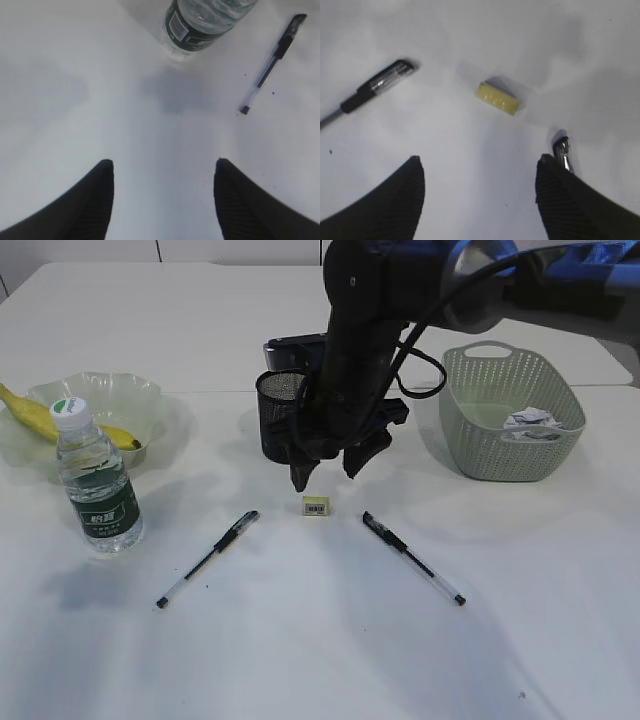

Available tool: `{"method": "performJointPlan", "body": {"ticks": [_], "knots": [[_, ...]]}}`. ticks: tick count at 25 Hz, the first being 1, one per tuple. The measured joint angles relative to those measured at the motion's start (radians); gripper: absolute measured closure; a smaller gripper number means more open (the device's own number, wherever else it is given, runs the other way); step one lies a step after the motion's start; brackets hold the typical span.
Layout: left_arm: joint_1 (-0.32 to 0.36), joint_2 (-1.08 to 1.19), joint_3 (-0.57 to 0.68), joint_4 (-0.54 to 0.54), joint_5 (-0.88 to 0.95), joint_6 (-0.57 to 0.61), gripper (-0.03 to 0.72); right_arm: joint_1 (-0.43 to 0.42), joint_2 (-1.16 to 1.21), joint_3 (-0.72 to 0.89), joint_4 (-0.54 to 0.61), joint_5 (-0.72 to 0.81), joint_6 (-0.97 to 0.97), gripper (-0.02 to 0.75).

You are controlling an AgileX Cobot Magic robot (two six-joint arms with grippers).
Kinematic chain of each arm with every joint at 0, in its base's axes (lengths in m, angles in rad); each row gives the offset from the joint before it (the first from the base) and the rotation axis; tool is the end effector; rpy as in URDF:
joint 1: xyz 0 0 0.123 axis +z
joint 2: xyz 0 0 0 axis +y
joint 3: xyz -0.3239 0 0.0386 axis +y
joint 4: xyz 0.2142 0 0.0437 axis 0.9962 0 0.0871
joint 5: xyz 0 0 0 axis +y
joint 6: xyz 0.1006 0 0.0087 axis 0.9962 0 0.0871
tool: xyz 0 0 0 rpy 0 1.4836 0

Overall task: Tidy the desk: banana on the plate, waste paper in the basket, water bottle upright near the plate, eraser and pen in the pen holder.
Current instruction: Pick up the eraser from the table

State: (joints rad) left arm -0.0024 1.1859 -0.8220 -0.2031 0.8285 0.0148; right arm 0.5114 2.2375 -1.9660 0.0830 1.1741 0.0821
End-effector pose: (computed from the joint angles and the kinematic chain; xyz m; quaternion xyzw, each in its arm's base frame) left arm 0.1755 -0.0154 0.3135 -0.0411 0.9684 -0.0871 0.2301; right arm 0.4061 0.2367 0.2399 -0.2000 0.9732 0.0690 0.0897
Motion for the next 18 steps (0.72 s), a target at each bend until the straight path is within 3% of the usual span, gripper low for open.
{"method": "performJointPlan", "body": {"ticks": [8,18], "knots": [[0.0,0.031,0.0,-0.002,0.0,0.0,0.245,0.01,0.068,-0.074,-0.017,-0.038,0.286,0.223],[0.0,0.037,0.0,-0.008,-0.002,0.0,0.245,0.01,0.122,-0.09,-0.017,-0.044,0.455,0.223]]}}
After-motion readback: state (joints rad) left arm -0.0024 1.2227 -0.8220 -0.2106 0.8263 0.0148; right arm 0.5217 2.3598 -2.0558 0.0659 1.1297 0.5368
